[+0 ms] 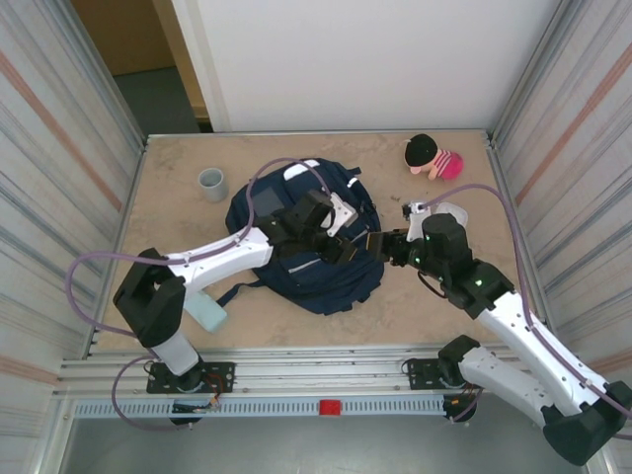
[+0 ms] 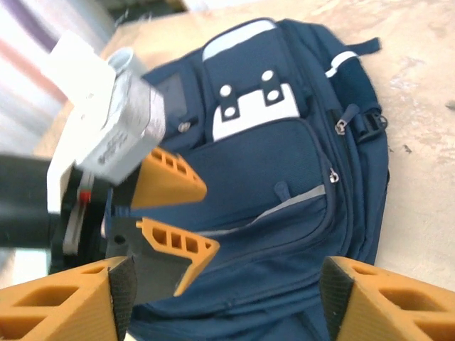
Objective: Pack books, pencil case, and school supplies into a backpack
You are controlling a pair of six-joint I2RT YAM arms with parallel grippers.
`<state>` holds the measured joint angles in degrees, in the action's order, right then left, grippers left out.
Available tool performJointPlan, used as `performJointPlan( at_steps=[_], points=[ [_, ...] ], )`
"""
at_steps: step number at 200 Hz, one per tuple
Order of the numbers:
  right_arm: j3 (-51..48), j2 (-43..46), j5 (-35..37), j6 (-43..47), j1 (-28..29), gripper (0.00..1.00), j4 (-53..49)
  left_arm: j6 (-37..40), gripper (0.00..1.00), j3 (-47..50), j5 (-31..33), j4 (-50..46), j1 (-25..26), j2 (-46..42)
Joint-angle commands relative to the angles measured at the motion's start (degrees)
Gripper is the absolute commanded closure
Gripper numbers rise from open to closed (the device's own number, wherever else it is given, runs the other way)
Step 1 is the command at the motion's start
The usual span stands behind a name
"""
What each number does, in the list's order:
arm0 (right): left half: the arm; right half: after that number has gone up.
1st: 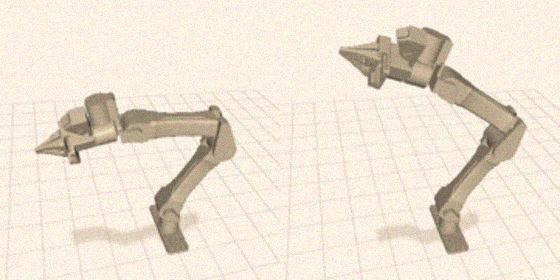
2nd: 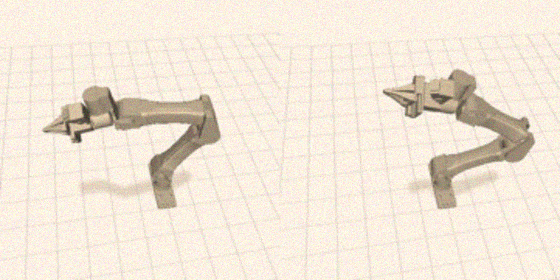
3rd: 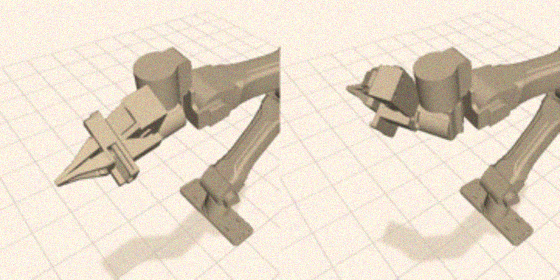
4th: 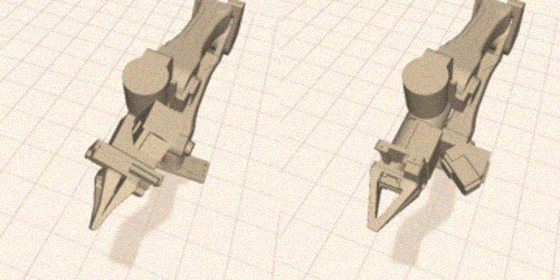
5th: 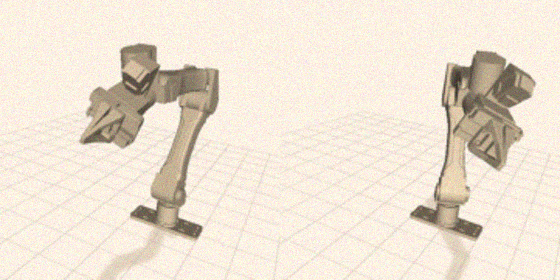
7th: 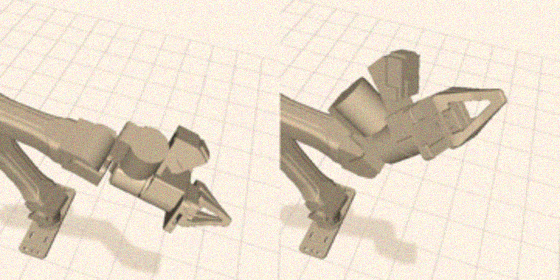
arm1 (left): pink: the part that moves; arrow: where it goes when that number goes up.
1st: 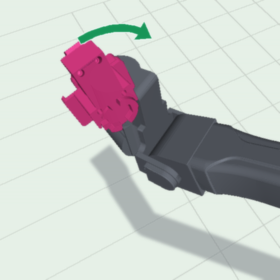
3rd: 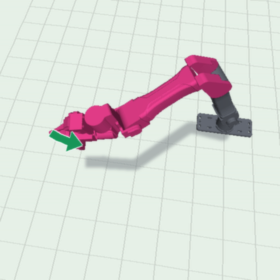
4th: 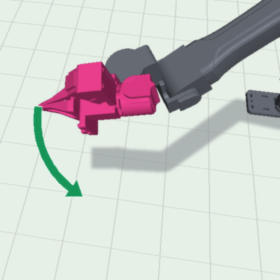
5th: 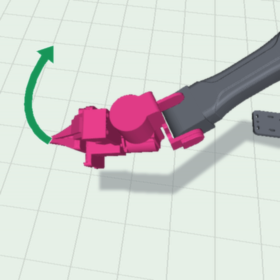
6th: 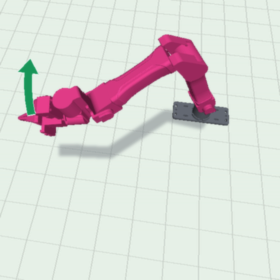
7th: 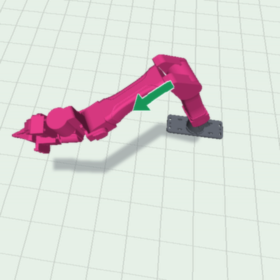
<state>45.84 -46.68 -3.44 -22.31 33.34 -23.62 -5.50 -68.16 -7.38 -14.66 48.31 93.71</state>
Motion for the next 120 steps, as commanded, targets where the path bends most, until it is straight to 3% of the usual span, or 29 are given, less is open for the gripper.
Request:
performJointPlan(
  at_steps=[1,25,64,120],
  points=[
    [2.7,-0.7,-8.1,16.6,-0.3,0.3,-3.3,-4.8,0.33,3.5,2.5,4.9,-2.0,-7.4],
    [3.4,-2.0,-14.2,29.7,1.4,0.3,-4.9,-12.0,0.3,8.4,3.4,4.9,-6.1,-13.8],
    [2.0,-7.7,-12.7,51.9,10.0,0.26,-8.4,-20.7,0.28,19.0,5.5,6.0,-10.4,-24.9],
    [-4.5,-20.1,-12.2,54.0,14.1,0.24,5.3,-28.3,0.28,29.6,10.7,7.4,-11.6,-36.4]
  ],
)
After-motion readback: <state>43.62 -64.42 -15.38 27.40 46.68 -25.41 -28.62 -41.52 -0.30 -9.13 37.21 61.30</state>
